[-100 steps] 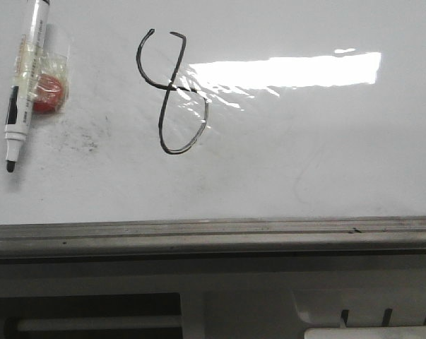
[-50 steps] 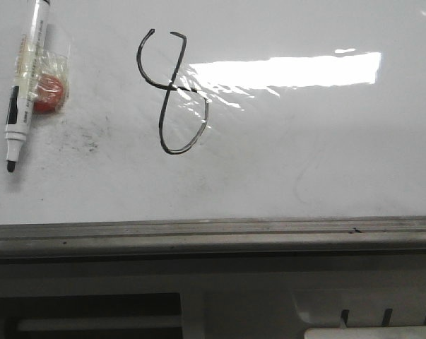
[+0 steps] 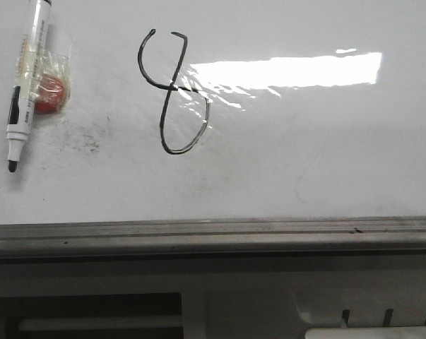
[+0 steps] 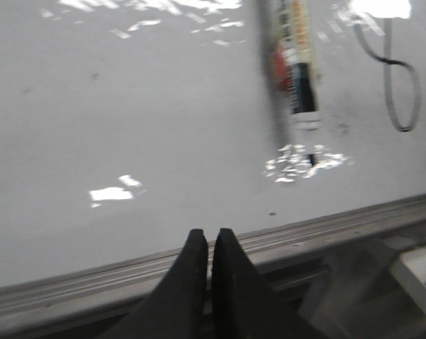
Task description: Write number 8 on whiteboard
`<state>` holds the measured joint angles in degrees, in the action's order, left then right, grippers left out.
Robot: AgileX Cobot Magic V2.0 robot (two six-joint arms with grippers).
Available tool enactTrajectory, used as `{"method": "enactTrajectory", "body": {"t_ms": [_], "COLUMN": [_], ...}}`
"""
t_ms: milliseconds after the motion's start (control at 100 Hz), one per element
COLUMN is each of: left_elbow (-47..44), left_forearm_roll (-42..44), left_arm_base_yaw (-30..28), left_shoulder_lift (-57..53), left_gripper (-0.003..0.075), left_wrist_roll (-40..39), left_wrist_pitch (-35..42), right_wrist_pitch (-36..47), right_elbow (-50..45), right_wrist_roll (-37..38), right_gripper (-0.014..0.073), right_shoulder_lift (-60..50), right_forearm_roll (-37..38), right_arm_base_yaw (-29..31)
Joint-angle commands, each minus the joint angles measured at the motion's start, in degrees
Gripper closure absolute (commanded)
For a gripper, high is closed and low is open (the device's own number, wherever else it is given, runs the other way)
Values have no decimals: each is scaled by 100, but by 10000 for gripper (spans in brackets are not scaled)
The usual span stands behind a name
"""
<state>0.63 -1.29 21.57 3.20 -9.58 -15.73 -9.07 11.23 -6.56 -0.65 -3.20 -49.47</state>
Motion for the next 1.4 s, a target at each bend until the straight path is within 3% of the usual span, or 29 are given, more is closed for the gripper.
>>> {"method": "enactTrajectory", "body": {"t_ms": [0,150,270,1390], "left_elbow": [-31,-251,-261,-254], "left_forearm_roll": [9,9,9,9], "left_arm_base_yaw": [-535,-1475,-1848,-1860], "left_shoulder_lift": [-132,-508,-520,-510], "left_gripper": [741,741,741,741], "left_wrist_roll": [-36,-36,-36,-36], "left_wrist_pitch": [471,284,-72,-183], "right_wrist_pitch": [442,429,428,635], "right_elbow": [129,129,129,-60], "right_wrist_roll": [-58,-58,-58,-58], "right_gripper": [657,657,657,657], "right_shoulder_lift": [-98,-98,-98,-111], "right_forearm_roll": [64,64,64,64], "right_arm_base_yaw": [11,11,11,11]}}
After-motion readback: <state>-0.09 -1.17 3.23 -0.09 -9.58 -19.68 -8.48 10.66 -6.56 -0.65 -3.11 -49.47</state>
